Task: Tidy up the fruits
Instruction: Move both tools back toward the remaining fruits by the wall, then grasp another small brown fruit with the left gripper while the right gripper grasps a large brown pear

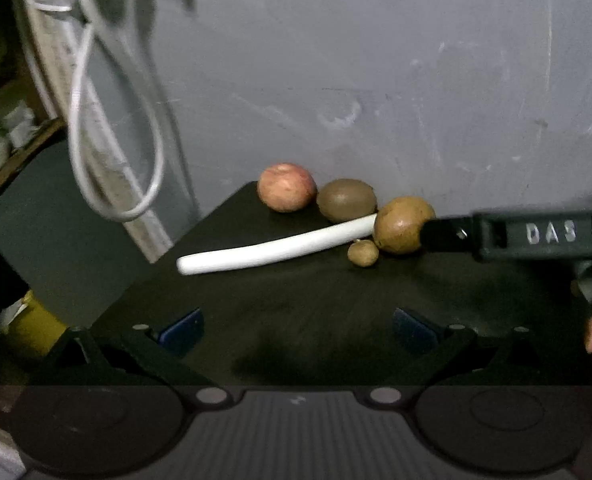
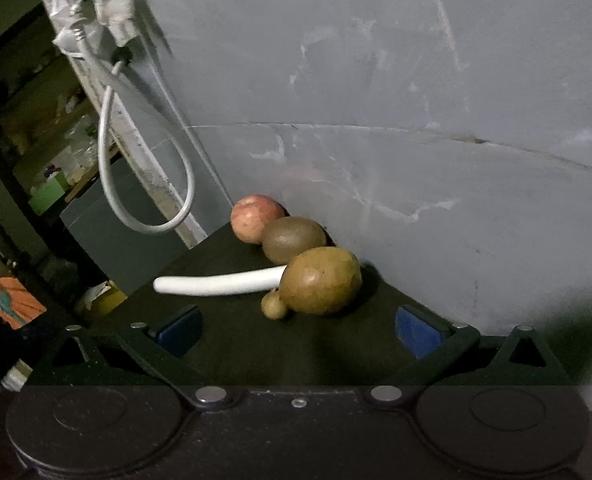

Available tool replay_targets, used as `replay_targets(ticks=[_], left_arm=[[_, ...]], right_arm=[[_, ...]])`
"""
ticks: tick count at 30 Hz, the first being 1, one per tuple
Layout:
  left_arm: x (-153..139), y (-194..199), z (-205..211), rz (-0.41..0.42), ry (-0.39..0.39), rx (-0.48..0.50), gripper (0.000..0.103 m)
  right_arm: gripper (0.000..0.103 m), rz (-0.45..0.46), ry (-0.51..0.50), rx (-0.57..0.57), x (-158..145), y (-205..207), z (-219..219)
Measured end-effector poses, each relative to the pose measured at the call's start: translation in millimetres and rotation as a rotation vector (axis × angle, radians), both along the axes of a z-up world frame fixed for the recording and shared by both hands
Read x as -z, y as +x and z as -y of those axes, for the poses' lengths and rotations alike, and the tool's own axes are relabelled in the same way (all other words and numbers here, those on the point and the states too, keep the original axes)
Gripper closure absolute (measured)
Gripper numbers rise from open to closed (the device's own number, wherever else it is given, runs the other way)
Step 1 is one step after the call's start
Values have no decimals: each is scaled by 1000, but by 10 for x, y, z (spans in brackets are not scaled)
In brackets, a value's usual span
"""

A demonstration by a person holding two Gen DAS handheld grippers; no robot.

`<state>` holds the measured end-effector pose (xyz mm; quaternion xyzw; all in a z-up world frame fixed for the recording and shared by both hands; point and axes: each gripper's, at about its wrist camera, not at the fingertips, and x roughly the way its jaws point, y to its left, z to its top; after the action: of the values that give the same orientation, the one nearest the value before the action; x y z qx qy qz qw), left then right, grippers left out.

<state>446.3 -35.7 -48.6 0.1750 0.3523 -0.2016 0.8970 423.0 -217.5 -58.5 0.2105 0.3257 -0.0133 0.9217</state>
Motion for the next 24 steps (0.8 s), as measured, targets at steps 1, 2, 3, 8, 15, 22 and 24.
replay_targets(ticks=[1,2,3,8,15,22,24], left_arm=[[58,66,41,0,6,21,1],[101,99,67,3,12,36,1],[143,143,104,6,18,53,1],[343,323,260,-3,28,108,2],[510,461,442,-2,51,176,10],[573,533,543,-8,36,207,14],[573,549,559,-6,30,221,17]], right_arm=[[1,-5,-2,6,37,72,5],[3,-11,-1,10,74,139,11],[5,-15,1,15,106,208,15],[12,-25,-5,31,211,443,-2],[19,-58,-20,35,334,637,15],[26,-77,-26,18,394,720,21],[28,-82,-22,15,401,738,36]])
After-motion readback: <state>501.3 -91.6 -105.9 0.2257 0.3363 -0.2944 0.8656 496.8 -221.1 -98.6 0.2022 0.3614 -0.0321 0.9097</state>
